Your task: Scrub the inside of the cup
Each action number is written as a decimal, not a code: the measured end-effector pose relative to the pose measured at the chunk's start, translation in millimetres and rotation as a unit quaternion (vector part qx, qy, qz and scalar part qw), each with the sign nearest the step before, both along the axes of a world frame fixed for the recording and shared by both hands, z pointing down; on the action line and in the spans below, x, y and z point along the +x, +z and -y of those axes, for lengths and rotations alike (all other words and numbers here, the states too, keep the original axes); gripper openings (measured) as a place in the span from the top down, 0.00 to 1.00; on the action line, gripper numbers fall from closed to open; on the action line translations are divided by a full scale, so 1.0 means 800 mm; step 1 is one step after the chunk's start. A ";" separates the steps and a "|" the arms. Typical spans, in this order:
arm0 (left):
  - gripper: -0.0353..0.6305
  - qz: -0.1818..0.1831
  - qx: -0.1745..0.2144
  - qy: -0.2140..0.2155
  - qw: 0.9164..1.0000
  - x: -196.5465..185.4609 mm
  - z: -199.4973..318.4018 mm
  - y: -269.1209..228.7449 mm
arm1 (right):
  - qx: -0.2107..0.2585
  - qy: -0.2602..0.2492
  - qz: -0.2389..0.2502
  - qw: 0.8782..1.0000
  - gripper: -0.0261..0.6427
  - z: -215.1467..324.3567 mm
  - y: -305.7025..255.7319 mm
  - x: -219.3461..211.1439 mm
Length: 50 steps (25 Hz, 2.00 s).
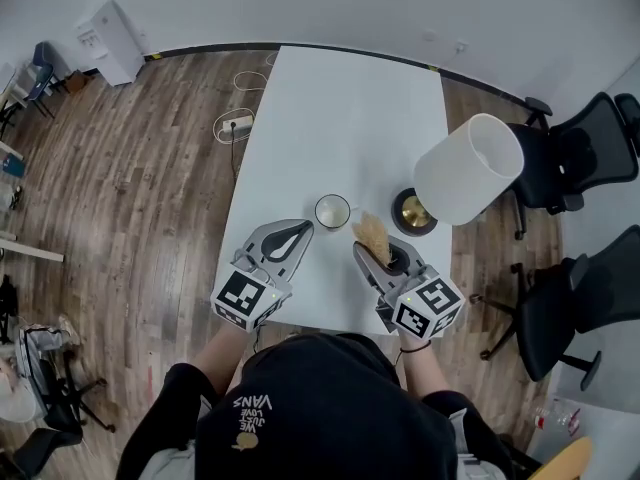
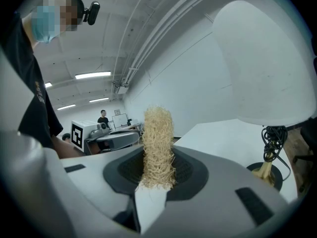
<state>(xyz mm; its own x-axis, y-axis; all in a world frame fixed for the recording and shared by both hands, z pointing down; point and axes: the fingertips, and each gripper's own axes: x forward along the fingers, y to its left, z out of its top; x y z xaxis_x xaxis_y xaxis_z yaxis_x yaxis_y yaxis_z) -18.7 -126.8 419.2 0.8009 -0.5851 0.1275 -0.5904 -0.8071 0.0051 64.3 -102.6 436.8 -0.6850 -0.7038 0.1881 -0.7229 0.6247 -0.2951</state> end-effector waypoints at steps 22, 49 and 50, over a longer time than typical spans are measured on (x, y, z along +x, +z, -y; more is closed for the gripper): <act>0.93 0.031 -0.017 -0.001 0.999 0.025 0.054 0.070 | -0.032 -0.033 0.000 0.999 0.82 0.052 0.032 0.011; 0.35 0.088 -0.073 0.059 0.992 0.060 0.071 0.180 | -0.043 -0.024 -0.005 0.999 0.82 0.059 0.043 0.018; 0.35 0.088 -0.076 0.060 0.991 0.062 0.072 0.184 | -0.044 -0.024 -0.006 0.999 0.82 0.060 0.044 0.020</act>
<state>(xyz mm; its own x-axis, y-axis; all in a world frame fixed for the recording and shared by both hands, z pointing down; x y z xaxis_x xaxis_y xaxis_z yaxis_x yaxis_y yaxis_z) 30.6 -184.2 566.0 0.8209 -0.4500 0.3516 -0.4926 -0.8695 0.0372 80.0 -150.2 471.9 -0.7156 -0.6502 0.2554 -0.6959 0.6315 -0.3421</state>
